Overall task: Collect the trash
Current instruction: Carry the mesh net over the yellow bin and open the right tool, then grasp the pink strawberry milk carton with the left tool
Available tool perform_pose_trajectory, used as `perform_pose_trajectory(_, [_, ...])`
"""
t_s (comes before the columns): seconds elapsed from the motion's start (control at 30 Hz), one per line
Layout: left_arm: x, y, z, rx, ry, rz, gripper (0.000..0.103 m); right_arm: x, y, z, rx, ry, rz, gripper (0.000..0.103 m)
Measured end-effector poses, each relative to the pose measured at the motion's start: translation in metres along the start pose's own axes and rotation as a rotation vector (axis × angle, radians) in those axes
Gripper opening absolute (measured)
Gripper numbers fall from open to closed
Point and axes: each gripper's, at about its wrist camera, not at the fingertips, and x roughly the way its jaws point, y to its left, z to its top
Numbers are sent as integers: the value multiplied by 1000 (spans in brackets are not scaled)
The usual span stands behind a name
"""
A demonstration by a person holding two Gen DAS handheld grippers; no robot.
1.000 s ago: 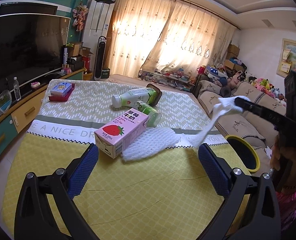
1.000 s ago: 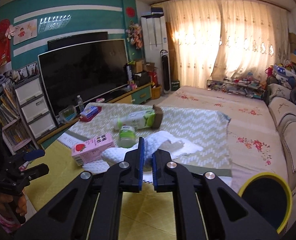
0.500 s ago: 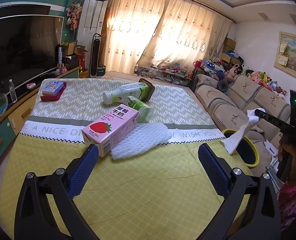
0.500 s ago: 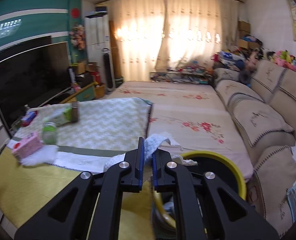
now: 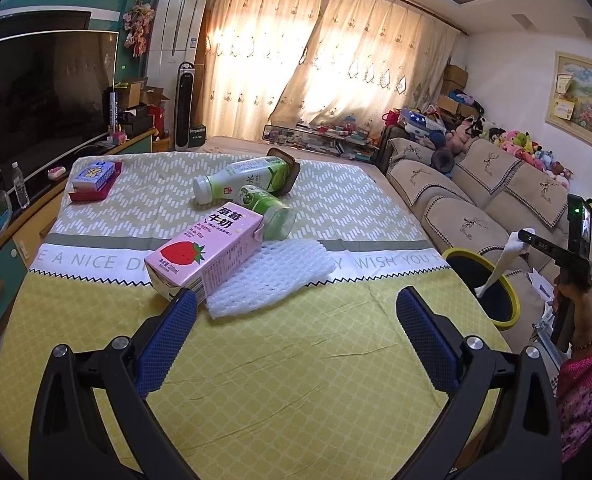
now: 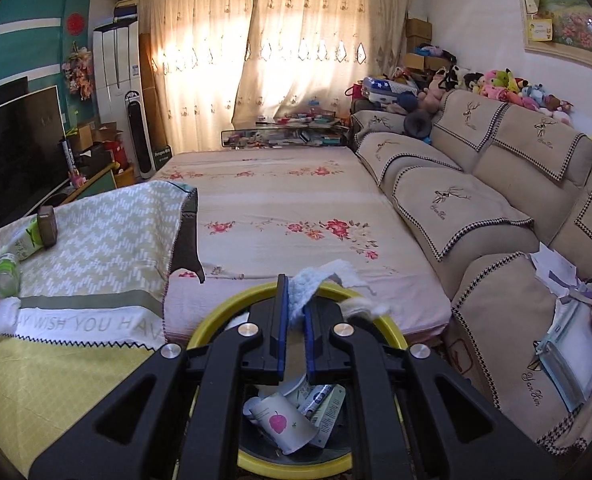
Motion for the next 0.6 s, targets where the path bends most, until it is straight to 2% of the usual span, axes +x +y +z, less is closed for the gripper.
perform_pose_trajectory(0.03, [1,-1,0,2,2,-1,98,3,1,-1,-3,11,-4,9])
perform_pose_trajectory(0.1, [2,-1,0,6,4,-1,98,9,3,-6,-7,35,-8,29])
perform_pose_trajectory(0.13, [2,-1,-1,7,5,-1,98,8,4,-7,-1,24,-8,48])
perform_pose_trajectory(0.17, [2,-1,-1,8,5,0,98,5,6,-8,-2,13,-10,52])
perform_pose_trajectory(0.37, [6,4,-2,1,13,10,98,-10,12,-5,-5,-19,0,53])
perform_pose_trajectory(0.6, [17,22,0,-6,30,38,98,-21,28,-8,-21,-24,61,56])
